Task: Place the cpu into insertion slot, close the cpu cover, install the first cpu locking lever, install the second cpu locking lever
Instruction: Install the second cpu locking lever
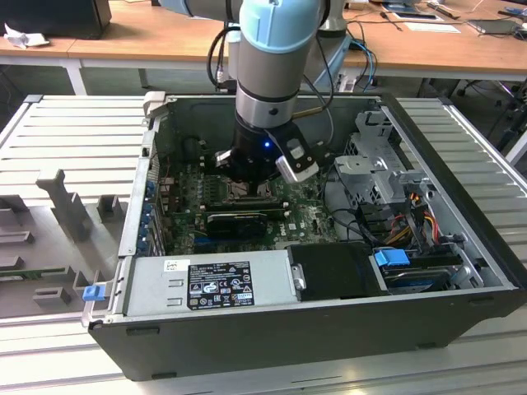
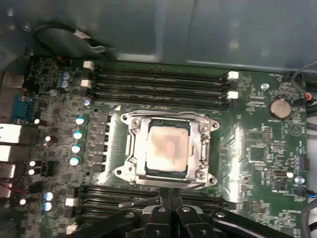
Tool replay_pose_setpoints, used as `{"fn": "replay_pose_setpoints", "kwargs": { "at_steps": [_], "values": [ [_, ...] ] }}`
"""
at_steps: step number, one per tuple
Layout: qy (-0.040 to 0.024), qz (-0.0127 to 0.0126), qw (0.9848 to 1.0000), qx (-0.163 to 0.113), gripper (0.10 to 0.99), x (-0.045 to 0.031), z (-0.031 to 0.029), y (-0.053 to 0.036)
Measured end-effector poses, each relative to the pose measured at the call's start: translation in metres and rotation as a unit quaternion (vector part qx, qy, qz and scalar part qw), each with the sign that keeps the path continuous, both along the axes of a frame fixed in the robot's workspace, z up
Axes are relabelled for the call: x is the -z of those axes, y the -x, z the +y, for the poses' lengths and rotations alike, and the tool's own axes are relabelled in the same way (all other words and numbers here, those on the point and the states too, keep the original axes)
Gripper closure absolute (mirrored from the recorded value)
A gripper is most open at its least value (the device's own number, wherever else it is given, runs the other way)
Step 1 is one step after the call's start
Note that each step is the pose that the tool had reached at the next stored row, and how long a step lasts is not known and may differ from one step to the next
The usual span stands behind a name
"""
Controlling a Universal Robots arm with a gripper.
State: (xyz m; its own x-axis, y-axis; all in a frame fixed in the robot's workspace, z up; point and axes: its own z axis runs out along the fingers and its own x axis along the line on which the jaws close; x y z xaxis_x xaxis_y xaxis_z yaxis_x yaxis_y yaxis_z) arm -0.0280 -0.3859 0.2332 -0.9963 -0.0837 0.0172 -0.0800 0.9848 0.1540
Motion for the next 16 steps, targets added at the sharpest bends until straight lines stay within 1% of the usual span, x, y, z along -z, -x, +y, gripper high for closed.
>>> {"fn": "replay_pose_setpoints", "kwargs": {
  "at_steps": [2, 4, 6, 10, 12, 13, 14, 15, 16],
  "values": [
    [-0.0017, 0.0000, 1.0000, 0.000, 0.980, 0.0009, -0.0014, 0.0118],
    [-0.0022, 0.0000, 1.0000, 0.000, 0.980, 0.0020, -0.0014, 0.0166],
    [-0.0024, 0.0000, 1.0000, 0.000, 0.980, 0.0046, -0.0015, 0.0178],
    [-0.0025, 0.0000, 1.0000, 0.000, 0.980, 0.0121, -0.0015, 0.0196],
    [-0.0025, 0.0000, 1.0000, 0.000, 0.980, 0.0170, -0.0015, 0.0216],
    [-0.0030, 0.0000, 1.0000, 0.000, 0.980, 0.0203, -0.0015, 0.0247],
    [-0.0068, 0.0001, 1.0000, 0.000, 0.980, 0.0207, -0.0018, 0.0275],
    [-0.0096, 0.0000, 1.0000, 0.000, 0.980, 0.0211, -0.0020, 0.0282],
    [-0.0138, 0.0000, 0.9999, 0.000, 0.980, 0.0212, -0.0025, 0.0293]
  ]
}}
